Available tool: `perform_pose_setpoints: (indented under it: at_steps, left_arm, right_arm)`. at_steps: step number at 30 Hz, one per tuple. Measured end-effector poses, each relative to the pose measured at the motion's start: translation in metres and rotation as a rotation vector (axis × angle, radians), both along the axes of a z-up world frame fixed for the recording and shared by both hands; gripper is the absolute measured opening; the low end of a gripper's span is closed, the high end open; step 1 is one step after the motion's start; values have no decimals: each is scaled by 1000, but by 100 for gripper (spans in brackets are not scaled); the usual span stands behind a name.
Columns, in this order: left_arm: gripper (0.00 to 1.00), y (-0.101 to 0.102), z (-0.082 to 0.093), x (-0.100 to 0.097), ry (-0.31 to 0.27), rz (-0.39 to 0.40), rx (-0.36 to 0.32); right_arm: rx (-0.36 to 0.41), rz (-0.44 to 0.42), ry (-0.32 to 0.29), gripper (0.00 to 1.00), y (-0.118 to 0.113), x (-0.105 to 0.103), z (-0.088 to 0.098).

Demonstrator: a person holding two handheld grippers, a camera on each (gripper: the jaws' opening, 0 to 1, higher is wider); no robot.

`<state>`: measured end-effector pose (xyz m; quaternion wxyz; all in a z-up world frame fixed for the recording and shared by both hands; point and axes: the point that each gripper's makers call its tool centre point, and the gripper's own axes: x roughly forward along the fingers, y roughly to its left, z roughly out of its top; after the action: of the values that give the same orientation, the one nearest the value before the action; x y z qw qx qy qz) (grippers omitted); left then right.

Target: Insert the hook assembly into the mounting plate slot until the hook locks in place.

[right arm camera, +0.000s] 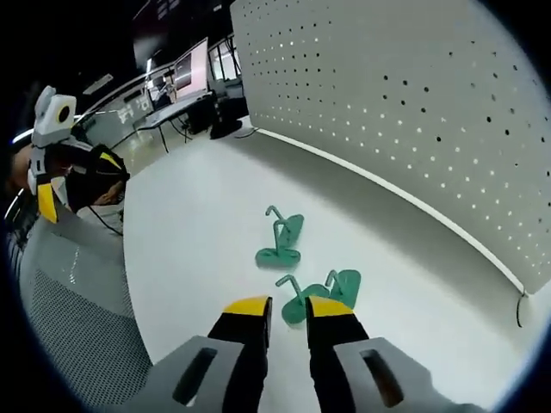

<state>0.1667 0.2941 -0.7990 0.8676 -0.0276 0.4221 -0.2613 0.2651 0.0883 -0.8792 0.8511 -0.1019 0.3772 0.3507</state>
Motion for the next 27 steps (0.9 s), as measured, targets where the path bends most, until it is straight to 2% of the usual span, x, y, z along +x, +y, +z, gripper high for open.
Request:
perform_pose_setpoints:
  at_steps: [7, 22, 27]
  left_arm:
    - [99, -1, -2, 2, 6, -6, 0]
    - [98, 6, -7, 0, 27, 4, 5]
    - [98, 6, -7, 0, 30, 6, 3]
  right_arm:
    - [-17, 16, -20, 11, 4, 13, -1]
    - [-5, 77, -1, 10, 28, 26, -5]
    - [-14, 91, 15, 7, 28, 28, -8]
